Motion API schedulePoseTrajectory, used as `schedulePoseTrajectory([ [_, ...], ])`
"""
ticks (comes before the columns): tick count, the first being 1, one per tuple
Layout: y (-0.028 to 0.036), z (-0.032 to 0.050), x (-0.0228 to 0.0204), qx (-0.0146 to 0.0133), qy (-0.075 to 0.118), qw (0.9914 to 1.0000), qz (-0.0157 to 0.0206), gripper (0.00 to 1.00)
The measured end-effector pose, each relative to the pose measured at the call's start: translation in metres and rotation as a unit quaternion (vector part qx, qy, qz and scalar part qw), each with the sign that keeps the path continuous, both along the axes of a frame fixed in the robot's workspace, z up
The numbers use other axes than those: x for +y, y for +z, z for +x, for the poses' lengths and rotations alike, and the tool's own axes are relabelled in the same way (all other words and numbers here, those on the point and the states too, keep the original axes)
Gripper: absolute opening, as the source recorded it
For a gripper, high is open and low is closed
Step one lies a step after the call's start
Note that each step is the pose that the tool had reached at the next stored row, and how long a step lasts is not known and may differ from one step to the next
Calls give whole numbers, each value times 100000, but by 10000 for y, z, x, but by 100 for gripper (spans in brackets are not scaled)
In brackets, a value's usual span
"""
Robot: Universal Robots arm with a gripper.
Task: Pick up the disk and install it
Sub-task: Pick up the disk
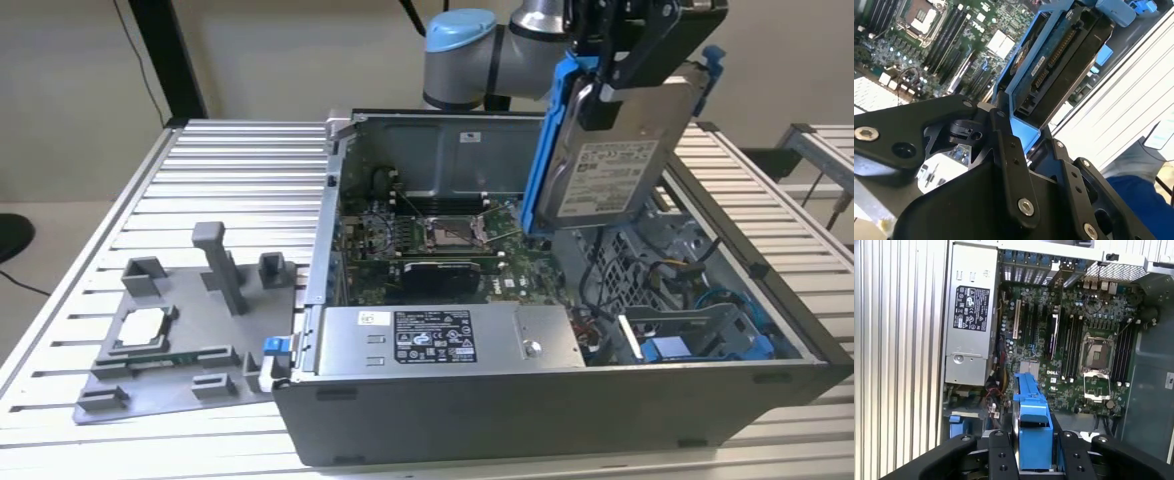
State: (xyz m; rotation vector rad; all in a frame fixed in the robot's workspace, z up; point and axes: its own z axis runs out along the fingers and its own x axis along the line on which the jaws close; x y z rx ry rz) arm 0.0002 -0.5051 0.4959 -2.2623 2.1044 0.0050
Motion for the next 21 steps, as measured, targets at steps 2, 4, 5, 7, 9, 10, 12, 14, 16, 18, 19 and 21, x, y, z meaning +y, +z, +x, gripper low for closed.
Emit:
schedulePoseTrajectory([
  [2, -4, 12, -3, -2, -214, 100000, -167, 0],
  [4, -5, 31, -6, 1, -355, 99999, -332, 0],
  [5, -6, 41, -7, -1, -421, 99998, -430, 0],
  [7, -8, 61, -11, 2, -545, 99997, -571, 0],
  [9, -11, 82, -18, 3, -660, 99996, -671, 0],
  [10, -12, 94, -22, 1, -706, 99995, -698, 0],
  [12, -15, 120, -34, 8, -771, 99994, -725, 0],
  [14, -22, 155, -49, 200, -776, 99994, -725, 0],
  [16, -28, 181, -64, 405, -776, 99993, -735, 0],
  [18, -37, 212, -79, 568, -776, 99993, -720, 0],
  [19, -41, 229, -87, 622, -775, 99992, -717, 0],
  [21, -44, 262, -109, 749, -776, 99992, -722, 0],
])
